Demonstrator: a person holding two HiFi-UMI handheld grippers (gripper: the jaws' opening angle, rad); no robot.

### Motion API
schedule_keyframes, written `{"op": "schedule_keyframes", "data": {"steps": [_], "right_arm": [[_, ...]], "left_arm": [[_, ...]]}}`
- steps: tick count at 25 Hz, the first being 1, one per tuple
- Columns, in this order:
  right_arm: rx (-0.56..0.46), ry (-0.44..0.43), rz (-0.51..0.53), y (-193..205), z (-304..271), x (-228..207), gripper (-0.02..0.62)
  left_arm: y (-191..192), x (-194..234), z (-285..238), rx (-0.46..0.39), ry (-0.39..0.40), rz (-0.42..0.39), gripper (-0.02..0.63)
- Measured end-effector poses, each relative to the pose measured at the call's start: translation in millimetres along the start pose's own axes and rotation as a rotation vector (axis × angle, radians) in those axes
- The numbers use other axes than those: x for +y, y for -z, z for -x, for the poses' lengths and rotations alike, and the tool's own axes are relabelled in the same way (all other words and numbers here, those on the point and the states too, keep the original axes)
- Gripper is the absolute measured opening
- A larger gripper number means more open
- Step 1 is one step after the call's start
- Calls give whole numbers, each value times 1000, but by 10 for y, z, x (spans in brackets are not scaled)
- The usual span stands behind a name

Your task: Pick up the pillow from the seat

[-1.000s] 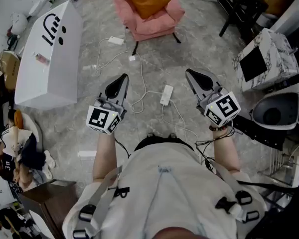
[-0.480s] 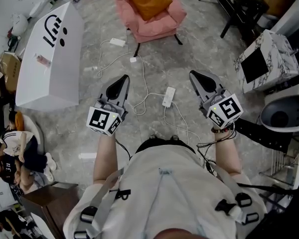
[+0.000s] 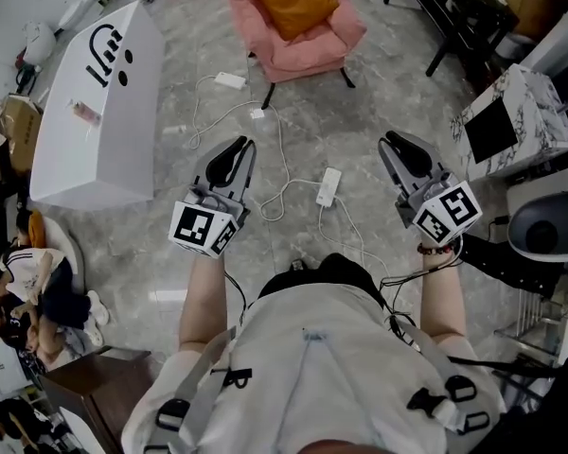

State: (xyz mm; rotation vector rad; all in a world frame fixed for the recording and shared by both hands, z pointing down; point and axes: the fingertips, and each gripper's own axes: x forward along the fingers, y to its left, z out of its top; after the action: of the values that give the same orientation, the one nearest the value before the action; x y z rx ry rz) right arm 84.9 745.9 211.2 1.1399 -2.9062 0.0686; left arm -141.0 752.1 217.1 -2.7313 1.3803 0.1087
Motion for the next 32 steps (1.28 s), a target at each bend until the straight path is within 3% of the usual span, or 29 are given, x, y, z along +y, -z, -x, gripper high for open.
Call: {"op": "schedule_keyframes", "data": {"steps": [11, 19, 24, 32], "right_arm": [[51, -1, -8, 112, -504, -333, 132], [53, -13, -15, 95, -1049, -1103, 161], [44, -41, -32, 100, -1366, -1605, 166], [23, -41, -32, 45, -1675, -2258, 181]], "left_arm": [[220, 429, -378, 30, 12, 33, 100], [358, 858, -1168, 56, 11, 27, 145], [509, 1145, -1650, 76, -30, 33, 155], [586, 1366, -2182, 88, -29, 22, 202]]}}
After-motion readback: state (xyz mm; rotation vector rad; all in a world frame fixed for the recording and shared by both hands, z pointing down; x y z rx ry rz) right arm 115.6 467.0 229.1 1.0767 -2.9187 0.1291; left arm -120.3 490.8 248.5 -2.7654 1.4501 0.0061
